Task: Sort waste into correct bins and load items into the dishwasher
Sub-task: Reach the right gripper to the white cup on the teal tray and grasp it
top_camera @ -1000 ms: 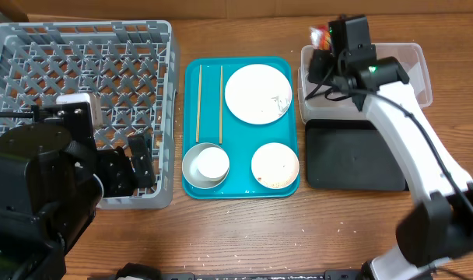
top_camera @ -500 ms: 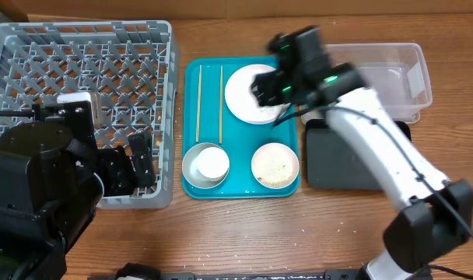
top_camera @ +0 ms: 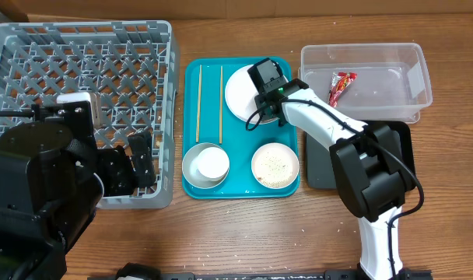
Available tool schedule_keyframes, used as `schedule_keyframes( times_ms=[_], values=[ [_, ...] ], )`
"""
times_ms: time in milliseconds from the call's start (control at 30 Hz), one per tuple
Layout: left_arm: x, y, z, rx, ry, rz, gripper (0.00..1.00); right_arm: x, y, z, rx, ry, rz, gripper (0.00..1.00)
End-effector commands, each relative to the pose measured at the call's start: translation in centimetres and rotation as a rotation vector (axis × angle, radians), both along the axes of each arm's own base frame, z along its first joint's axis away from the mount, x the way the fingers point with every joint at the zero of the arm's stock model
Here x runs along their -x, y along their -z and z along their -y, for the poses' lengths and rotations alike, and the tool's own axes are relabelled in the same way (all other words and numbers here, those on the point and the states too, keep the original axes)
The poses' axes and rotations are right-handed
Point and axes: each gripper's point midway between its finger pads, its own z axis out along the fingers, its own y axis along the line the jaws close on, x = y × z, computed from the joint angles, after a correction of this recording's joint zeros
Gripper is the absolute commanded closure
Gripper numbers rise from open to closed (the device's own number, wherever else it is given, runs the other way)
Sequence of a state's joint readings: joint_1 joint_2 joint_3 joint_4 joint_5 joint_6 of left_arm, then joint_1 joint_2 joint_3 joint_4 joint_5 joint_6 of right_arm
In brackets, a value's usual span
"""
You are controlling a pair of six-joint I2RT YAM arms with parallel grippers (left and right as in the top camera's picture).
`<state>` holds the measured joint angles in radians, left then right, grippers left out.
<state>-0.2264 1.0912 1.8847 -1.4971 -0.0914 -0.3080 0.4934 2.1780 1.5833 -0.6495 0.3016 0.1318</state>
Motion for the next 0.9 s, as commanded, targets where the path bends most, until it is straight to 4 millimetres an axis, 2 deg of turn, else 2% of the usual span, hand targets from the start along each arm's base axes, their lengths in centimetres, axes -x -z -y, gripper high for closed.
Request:
schedule_keyframes(
  times_ms=[0, 33, 67, 100, 200, 267, 300, 367, 433, 467, 567, 600, 633, 667, 733, 833, 867],
  values=[
    [-0.1, 0.0, -0.3, -0.004, -0.017, -0.001, 0.0, 0.6, -0.5, -2.2, -0.088, -0.055, -0.037, 0.84],
    [-0.1, 0.0, -0.3, -0.004, -0.017, -0.001, 0.0, 0.7, -1.3, -2.8, -0.11, -0.067, -0.039, 0.92],
    [-0.1, 0.0, -0.3, -0.004, -0.017, -0.001, 0.0, 0.6, -2.4, -3.3, -0.131, -0.077, -0.035, 0.96],
    [-0.1, 0.0, -0.3, -0.004, -0.017, -0.001, 0.0, 0.5, -3.7, -3.7, -0.151, -0.084, -0.026, 0.96],
    [-0.1, 0.0, -0.3, -0.004, -0.017, 0.0, 0.0, 0.1, -9.6, -4.1, -0.214, -0.082, 0.036, 0.96],
    [-0.1, 0.0, -0.3, -0.004, -0.017, -0.001, 0.0, -0.4, -14.8, -3.0, -0.27, -0.027, 0.107, 0.96],
    [-0.1, 0.0, -0.3, -0.004, -0.017, -0.001, 0.0, -0.4, -16.2, -2.4, -0.287, -0.005, 0.127, 0.96],
    [-0.1, 0.0, -0.3, -0.004, -0.017, -0.001, 0.0, -0.3, -19.4, 0.4, -0.328, 0.079, 0.174, 0.96],
    [-0.1, 0.0, -0.3, -0.004, -0.017, 0.0, 0.0, -0.3, -19.8, 2.6, -0.332, 0.139, 0.167, 0.96],
    [-0.1, 0.0, -0.3, -0.004, -0.017, 0.0, 0.0, -0.3, -19.3, 3.9, -0.321, 0.167, 0.148, 0.96],
    [-0.1, 0.0, -0.3, -0.004, -0.017, -0.001, 0.0, -0.4, -16.1, 7.6, -0.284, 0.249, 0.087, 0.94],
    [-0.1, 0.0, -0.3, -0.004, -0.017, -0.001, 0.0, -0.3, -15.0, 8.7, -0.276, 0.272, 0.065, 0.78],
    [-0.1, 0.0, -0.3, -0.004, -0.017, 0.0, 0.0, -0.2, -14.4, 9.2, -0.277, 0.272, 0.042, 0.48],
    [-0.1, 0.0, -0.3, -0.004, -0.017, -0.001, 0.0, 0.0, -14.4, 9.4, -0.284, 0.272, 0.029, 0.43],
    [-0.1, 0.0, -0.3, -0.004, -0.017, 0.0, 0.0, 0.8, -16.1, 9.2, -0.331, 0.266, 0.013, 0.37],
    [-0.1, 0.0, -0.3, -0.004, -0.017, -0.001, 0.0, 3.4, -22.3, 6.4, -0.488, 0.163, 0.037, 0.37],
    [-0.1, 0.0, -0.3, -0.004, -0.017, 0.0, 0.0, 4.1, -23.4, 5.5, -0.521, 0.133, 0.04, 0.37]
  ],
)
